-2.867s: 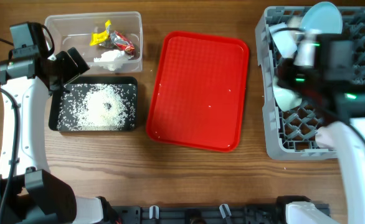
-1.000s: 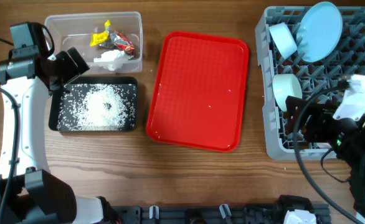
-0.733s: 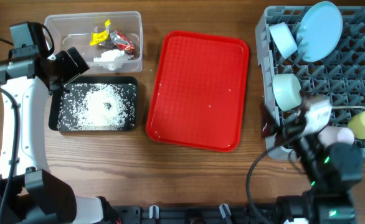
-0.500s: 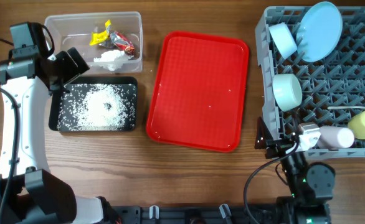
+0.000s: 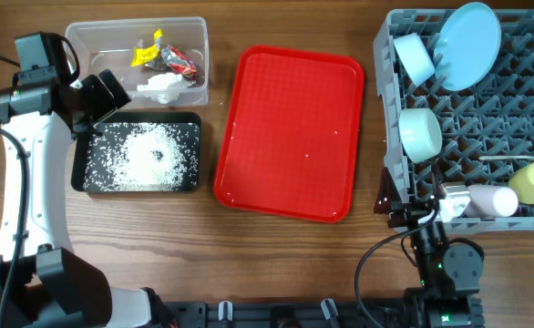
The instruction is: Sort waste into correct bins and load items into the dishwasher rack
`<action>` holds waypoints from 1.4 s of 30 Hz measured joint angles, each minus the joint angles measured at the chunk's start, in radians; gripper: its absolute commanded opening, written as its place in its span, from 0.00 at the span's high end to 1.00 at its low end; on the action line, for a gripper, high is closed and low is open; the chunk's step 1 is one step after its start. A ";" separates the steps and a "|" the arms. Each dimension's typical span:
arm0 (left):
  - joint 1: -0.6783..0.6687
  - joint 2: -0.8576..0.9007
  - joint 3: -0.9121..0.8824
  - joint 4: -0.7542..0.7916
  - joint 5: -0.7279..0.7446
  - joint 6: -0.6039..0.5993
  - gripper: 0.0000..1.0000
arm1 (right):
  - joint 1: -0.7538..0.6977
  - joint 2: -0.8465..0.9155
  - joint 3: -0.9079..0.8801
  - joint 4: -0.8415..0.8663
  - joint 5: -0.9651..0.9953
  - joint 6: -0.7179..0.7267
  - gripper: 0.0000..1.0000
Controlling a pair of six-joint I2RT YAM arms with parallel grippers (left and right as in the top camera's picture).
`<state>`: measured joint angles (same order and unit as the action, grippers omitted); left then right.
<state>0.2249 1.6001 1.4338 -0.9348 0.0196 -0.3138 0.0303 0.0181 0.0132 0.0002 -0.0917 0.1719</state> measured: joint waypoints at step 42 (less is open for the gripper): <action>-0.128 -1.585 -1.420 0.868 0.091 0.063 0.00 | 0.000 0.003 -0.007 0.001 0.007 0.000 0.00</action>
<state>0.0971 0.0154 0.0139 -0.0666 0.1108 -0.2508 0.0307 0.0212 0.0063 0.0013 -0.0845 0.1722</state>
